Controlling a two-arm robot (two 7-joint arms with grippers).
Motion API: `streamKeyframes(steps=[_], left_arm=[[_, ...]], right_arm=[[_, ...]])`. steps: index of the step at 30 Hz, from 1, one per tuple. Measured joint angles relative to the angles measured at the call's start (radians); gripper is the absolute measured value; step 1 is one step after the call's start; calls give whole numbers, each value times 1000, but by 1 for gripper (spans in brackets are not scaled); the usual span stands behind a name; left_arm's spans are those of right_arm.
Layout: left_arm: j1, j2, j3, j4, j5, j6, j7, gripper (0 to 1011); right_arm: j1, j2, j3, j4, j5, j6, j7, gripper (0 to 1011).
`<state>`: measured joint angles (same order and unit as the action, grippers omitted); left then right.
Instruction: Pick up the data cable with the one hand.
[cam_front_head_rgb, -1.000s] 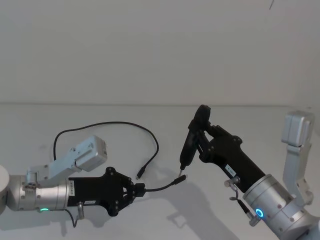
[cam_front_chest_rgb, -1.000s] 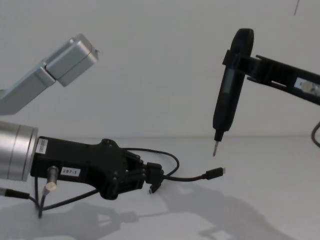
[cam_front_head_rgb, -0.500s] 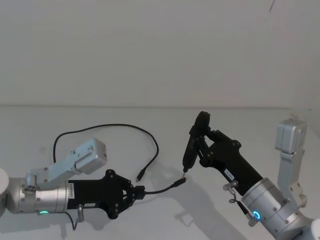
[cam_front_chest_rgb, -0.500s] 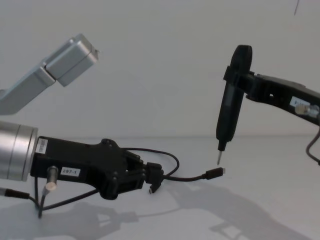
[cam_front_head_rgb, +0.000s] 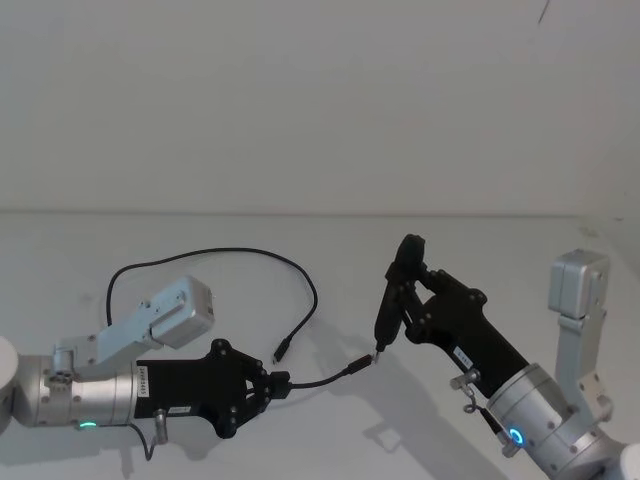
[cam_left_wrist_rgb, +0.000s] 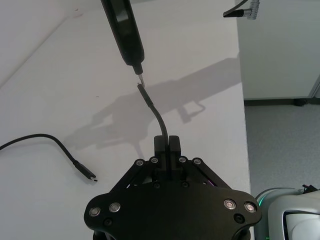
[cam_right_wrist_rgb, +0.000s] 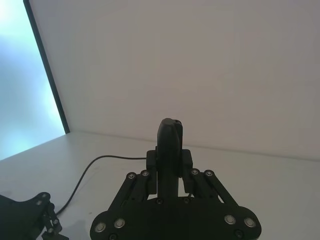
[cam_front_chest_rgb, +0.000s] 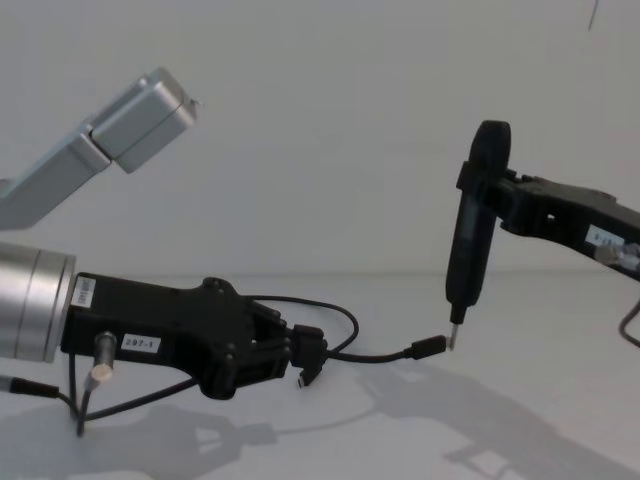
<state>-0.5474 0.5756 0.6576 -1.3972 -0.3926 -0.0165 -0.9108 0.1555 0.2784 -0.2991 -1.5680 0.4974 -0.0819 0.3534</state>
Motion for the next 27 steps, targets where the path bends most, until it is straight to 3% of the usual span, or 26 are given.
streamKeyframes(steps=[11, 27], left_arm=[[0, 0, 0, 0, 0, 0, 0, 40], [0, 0, 0, 0, 0, 0, 0, 40]], right_arm=[[0, 0, 6, 13, 1, -7, 9, 279], [-16, 10, 18, -23, 82, 76, 20, 279]])
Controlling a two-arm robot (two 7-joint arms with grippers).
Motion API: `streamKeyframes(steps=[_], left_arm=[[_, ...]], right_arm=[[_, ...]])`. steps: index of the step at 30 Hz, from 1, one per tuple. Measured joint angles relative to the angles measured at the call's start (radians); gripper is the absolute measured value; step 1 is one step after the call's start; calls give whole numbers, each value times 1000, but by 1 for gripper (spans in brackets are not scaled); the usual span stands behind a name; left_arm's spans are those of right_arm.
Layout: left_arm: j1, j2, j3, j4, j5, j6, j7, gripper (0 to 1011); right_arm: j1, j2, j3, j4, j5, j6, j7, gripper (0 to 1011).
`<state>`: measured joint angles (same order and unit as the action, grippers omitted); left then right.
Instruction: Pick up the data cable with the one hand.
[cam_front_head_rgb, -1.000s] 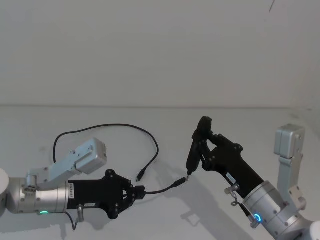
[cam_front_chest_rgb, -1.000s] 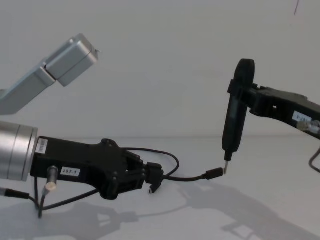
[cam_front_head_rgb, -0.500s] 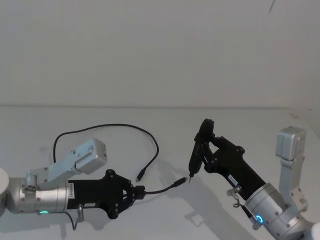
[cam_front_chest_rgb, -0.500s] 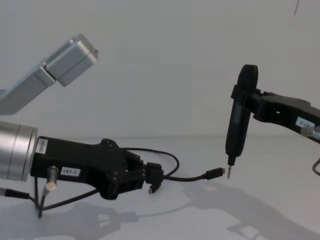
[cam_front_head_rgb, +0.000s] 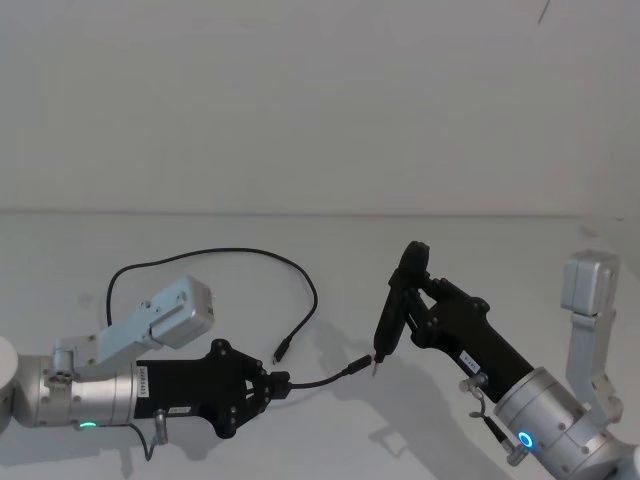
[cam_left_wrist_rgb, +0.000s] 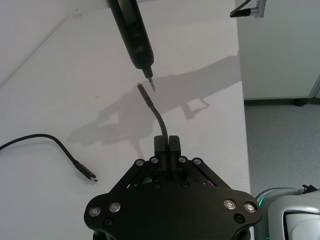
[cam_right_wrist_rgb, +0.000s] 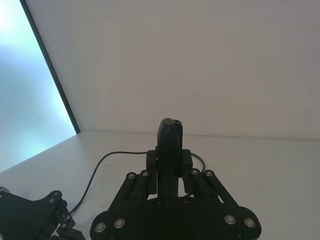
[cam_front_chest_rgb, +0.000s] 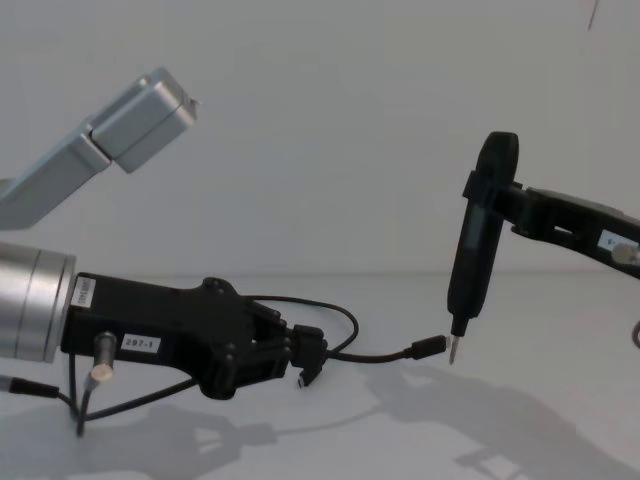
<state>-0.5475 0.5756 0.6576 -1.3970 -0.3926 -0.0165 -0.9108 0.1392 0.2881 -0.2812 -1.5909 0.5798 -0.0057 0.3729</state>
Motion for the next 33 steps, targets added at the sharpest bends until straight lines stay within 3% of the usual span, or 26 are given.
streamKeyframes(steps=[10, 33], left_arm=[[0, 0, 0, 0, 0, 0, 0, 40], [0, 0, 0, 0, 0, 0, 0, 40]], right_arm=[[8, -3, 1, 8, 29, 9, 2, 279], [64, -43, -15, 90, 45, -56, -12, 279]])
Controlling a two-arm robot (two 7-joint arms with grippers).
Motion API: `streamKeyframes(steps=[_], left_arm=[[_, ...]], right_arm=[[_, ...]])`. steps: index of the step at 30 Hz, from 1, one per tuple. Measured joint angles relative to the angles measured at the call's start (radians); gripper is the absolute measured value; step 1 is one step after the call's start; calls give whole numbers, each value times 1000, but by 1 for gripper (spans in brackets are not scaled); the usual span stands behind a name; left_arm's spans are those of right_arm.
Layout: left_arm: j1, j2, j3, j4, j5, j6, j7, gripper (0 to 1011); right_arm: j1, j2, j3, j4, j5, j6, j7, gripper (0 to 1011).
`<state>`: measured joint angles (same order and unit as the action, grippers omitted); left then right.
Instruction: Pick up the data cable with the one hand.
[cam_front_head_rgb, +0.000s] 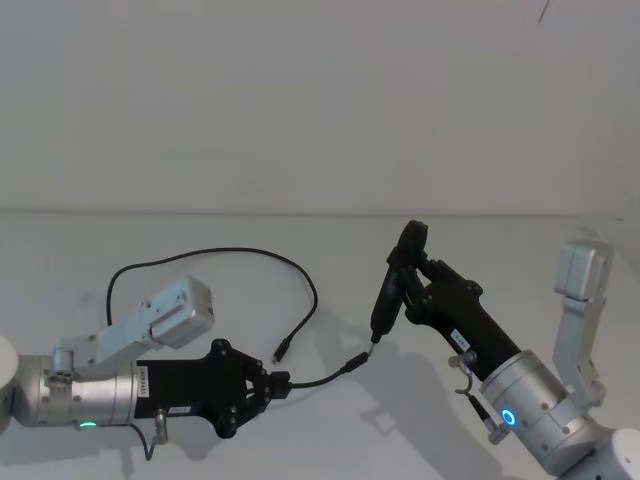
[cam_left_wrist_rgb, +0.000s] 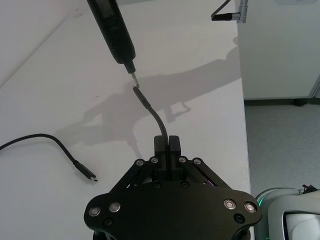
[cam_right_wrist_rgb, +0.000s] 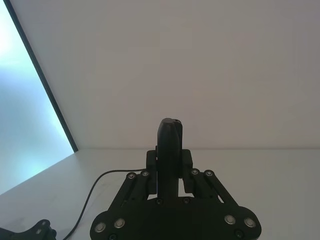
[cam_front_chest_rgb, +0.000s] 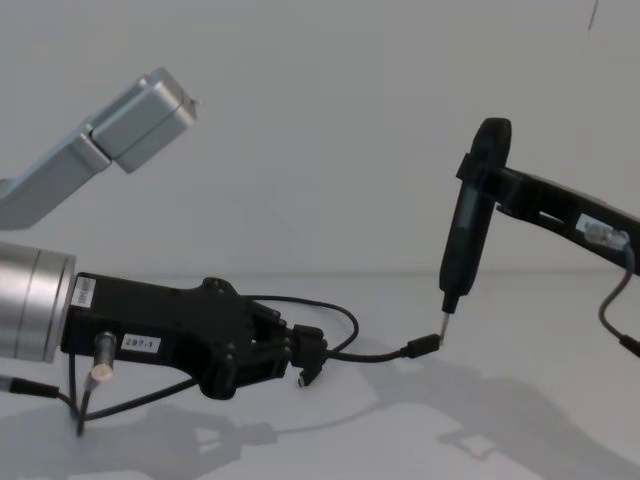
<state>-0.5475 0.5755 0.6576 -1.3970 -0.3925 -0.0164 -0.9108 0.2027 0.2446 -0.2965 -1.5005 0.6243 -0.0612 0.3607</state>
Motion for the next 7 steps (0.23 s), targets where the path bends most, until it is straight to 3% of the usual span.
streamKeyframes(steps=[7], left_arm=[[0, 0, 0, 0, 0, 0, 0, 40]], right_arm=[[9, -4, -4, 12, 4, -8, 0, 279]])
